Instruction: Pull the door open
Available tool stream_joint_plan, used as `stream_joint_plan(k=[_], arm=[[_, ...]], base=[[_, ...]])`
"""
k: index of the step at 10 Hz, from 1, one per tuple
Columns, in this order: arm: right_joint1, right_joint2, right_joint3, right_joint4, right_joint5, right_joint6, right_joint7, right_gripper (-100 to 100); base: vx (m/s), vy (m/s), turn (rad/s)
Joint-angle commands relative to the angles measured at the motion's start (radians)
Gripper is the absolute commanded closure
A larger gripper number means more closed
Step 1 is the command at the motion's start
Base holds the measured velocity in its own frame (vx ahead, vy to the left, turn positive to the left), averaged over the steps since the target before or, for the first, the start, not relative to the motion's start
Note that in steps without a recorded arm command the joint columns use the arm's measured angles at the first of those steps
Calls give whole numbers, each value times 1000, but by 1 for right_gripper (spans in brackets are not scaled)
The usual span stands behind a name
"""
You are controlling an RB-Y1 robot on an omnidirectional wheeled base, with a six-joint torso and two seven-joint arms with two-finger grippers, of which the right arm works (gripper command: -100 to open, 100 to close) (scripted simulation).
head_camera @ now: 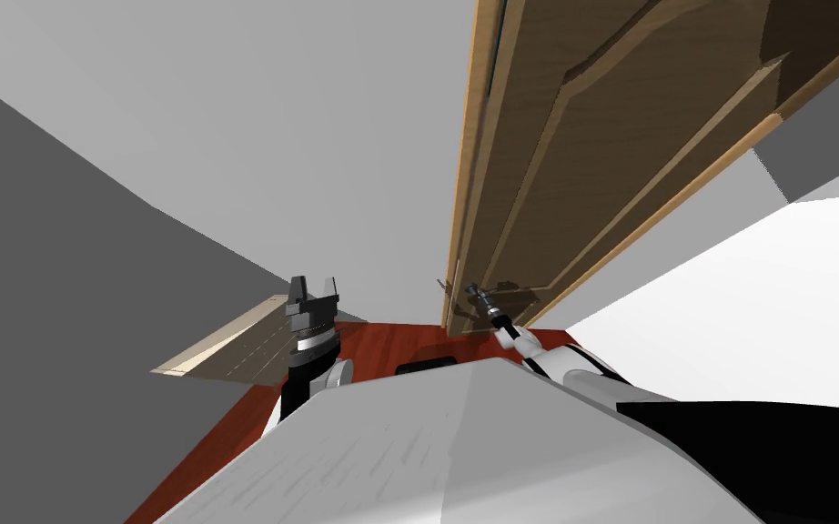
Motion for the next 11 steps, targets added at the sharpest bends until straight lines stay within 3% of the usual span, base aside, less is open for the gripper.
stream_joint_plan(k=[1,4,5,10,11], arm=[[17,-9,13,-28,8,-1,-13,100],[25,-23,38,-34,23,-18,-41,100],[18,-17,35,-24,21,-20,-37,100],[62,-65,106,-40,58,-107,-109,100],[62,-65,106,-40,58,-107,-109,100]], base=[[-157,-79,65],[-180,-66,60],[-83,-25,17],[-206,-83,75],[-146,-65,24]])
